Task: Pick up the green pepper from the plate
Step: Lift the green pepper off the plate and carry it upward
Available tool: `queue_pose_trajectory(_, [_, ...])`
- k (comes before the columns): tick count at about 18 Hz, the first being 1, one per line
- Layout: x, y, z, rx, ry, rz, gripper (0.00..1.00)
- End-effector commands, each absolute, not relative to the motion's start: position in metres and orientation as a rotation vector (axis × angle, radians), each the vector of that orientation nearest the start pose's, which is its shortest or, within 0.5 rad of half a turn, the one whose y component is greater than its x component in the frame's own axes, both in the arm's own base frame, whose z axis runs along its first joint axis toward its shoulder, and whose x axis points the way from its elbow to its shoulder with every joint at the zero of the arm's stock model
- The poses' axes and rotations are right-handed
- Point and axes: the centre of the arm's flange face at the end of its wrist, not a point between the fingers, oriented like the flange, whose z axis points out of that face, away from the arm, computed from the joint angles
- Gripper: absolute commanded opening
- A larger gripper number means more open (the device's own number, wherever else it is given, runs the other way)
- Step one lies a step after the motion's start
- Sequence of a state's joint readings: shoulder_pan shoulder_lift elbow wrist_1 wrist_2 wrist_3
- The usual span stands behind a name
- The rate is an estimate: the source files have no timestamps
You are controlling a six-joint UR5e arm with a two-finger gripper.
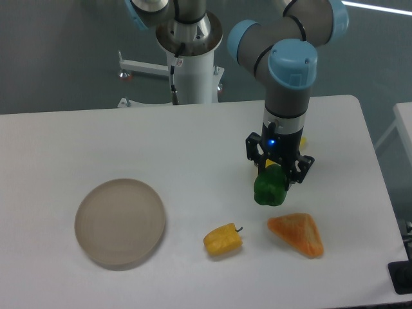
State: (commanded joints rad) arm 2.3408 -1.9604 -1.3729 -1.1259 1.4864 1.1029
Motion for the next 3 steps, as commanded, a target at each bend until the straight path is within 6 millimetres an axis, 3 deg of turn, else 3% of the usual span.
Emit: queue_pose_trajectory(3, [-0.3623, 0.5786, 0.4098, -2.872, 0.498, 0.225, 0.42])
